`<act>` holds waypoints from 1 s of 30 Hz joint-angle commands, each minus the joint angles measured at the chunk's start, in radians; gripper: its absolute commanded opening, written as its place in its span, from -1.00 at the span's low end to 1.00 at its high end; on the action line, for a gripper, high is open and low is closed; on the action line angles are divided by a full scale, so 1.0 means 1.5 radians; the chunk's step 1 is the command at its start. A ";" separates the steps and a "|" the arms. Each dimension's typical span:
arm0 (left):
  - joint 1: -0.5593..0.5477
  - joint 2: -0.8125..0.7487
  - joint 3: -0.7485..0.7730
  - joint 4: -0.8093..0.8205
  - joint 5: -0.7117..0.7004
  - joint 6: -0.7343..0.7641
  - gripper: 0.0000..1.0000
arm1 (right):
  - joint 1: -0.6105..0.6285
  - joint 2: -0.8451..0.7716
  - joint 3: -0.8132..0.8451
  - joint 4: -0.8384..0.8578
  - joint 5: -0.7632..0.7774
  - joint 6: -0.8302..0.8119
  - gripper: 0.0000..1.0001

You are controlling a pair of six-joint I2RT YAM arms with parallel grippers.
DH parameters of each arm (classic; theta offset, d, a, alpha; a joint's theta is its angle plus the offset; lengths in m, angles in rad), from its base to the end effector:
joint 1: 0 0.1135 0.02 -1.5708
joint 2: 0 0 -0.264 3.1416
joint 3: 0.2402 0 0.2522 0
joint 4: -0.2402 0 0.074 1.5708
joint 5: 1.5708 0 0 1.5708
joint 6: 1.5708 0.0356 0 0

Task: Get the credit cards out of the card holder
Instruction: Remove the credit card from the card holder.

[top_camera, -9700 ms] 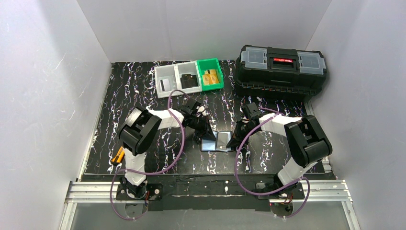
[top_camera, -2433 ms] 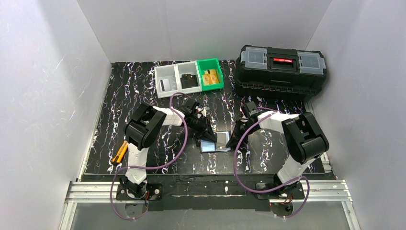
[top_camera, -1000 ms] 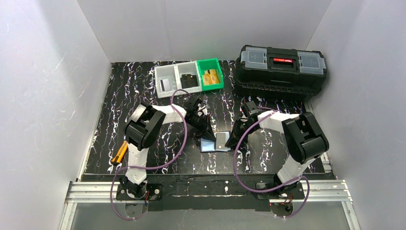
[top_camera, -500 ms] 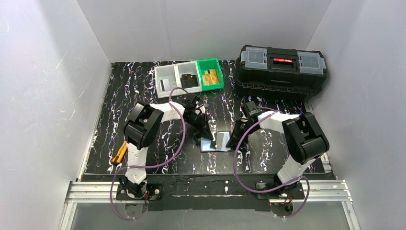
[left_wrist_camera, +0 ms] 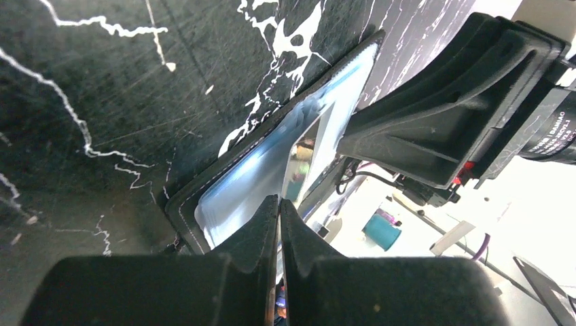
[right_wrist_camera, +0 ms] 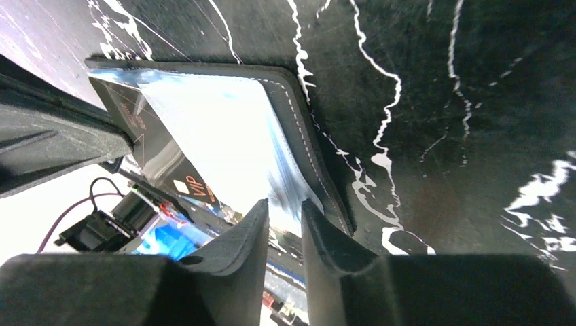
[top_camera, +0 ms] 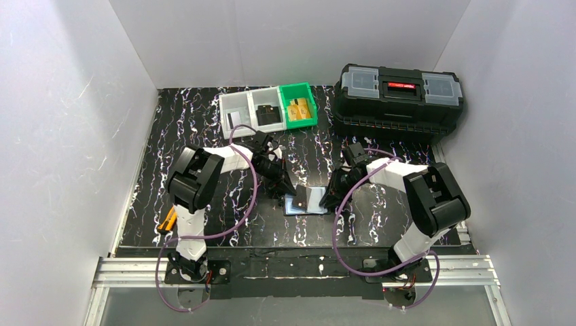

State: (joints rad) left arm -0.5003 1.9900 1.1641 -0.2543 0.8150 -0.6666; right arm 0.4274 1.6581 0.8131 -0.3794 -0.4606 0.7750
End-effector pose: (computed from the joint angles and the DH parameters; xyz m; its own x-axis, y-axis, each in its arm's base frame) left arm 0.3245 -0.2069 0.1284 -0.9977 0.0621 0.0266 0.0165 0.6053 -0.7958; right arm 0.2541 0.1331 0.1335 -0.9674 0.2481 0.0500 0.2356 0.8105 0.5362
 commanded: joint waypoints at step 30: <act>0.059 -0.131 -0.062 -0.013 0.009 -0.001 -1.00 | 0.003 -0.113 0.019 0.019 0.084 0.011 0.55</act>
State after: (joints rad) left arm -0.4263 1.8706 1.0920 -0.2539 0.8150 -0.6727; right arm 0.4213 1.5246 0.8154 -0.3847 -0.3042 0.7738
